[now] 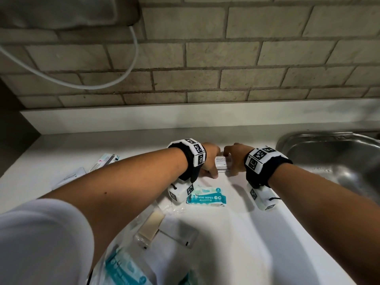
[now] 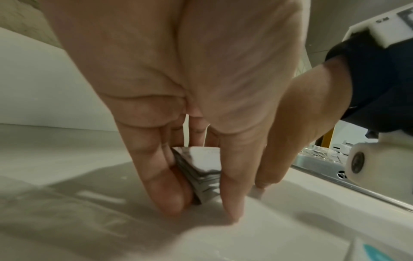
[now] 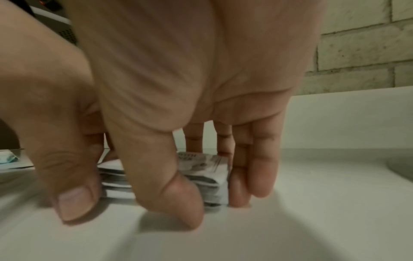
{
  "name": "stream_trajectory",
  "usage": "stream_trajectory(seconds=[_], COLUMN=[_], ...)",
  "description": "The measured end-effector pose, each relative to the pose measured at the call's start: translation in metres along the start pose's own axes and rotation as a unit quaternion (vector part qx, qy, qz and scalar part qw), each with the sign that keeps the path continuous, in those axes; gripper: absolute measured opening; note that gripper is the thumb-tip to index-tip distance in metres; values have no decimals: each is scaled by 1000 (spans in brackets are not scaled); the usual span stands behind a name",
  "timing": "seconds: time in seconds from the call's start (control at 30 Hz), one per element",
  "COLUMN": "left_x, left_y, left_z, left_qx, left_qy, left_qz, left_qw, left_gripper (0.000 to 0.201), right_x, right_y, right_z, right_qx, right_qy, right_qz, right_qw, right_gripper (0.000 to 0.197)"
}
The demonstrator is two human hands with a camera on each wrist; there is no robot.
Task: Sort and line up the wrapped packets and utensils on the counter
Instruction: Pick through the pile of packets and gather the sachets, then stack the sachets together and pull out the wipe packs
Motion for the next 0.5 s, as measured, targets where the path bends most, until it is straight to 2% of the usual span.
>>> stream_trajectory(seconds=[0.07, 0.17, 0.27, 0.33, 0.4, 0.47, 0.5], left_x=[-1, -5, -13, -27, -51, -81, -96], left_y=[0, -6, -20, -35, -54, -71, -78], left_z=[0, 0, 1, -1, -4, -1, 2], left_qx=[-17, -5, 25, 46, 59, 56, 51], left_qy=[6, 16, 22, 29, 38, 41, 41], left_qz=[-2, -7, -16, -22, -38, -71, -90], left_qw=[1000, 1000, 999, 998, 997, 995, 994], left_gripper=[48, 66, 82, 78, 67, 59, 57], right_x=[0, -2, -6, -16, -35, -70, -90], right_y=[0, -3, -11, -22, -39, -53, -55], right_z=[0, 2, 3, 5, 16, 42, 57], right_qx=[-8, -29, -43, -42, -41, -32, -20], right_qy=[4, 7, 11, 15, -4, -65, -105], right_qz=[2, 19, 35, 18, -38, -94, -99], right_qw=[1000, 999, 998, 999, 998, 993, 989], right_gripper=[58, 59, 69, 73, 65, 50, 44])
Point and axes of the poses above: each hand's wrist, its own x-axis towards the middle knuckle, its own y-axis out of the palm, z = x × y, the point moved 4 cm from there along x, towards the middle knuckle, and after that the axes turned 15 degrees about y, right-handed, at the moved point
